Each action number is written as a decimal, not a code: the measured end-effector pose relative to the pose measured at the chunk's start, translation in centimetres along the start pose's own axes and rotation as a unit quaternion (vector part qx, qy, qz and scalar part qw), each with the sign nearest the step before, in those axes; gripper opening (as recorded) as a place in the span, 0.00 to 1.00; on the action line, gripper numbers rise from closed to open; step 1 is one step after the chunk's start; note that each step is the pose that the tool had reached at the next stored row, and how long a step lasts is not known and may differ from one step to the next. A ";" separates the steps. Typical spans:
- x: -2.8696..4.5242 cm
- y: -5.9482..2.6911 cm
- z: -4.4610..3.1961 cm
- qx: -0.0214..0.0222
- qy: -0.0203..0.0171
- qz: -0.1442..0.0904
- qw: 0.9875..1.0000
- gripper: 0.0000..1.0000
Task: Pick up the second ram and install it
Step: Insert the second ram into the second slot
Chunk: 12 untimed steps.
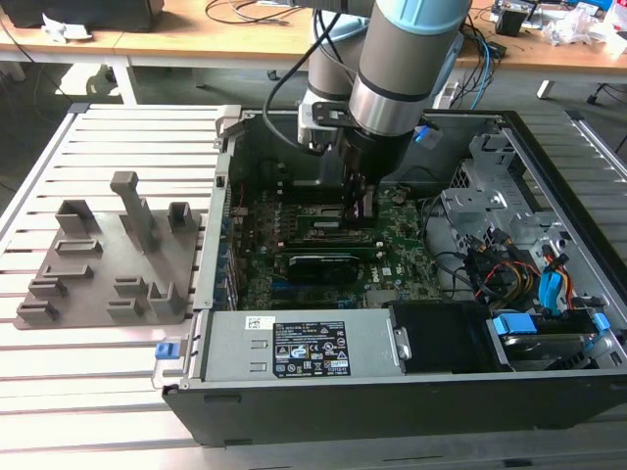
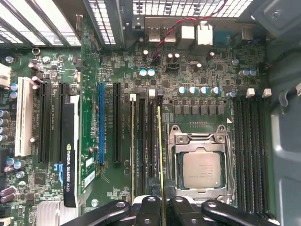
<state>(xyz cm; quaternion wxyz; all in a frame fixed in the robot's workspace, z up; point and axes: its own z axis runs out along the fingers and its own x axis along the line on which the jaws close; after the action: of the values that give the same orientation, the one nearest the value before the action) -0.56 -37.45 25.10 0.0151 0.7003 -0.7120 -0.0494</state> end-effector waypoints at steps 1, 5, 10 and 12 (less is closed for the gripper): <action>0.01 -0.02 0.18 0.000 0.000 0.000 1.000 0.14; 0.04 0.32 0.54 0.000 0.000 0.000 1.000 0.14; 1.26 1.05 0.95 0.000 0.000 0.000 1.000 0.14; 1.29 1.04 1.49 0.000 0.000 0.000 1.000 0.14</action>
<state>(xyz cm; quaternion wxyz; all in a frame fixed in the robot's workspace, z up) -1.75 -38.65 23.64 0.0151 0.7000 -0.7122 -0.0494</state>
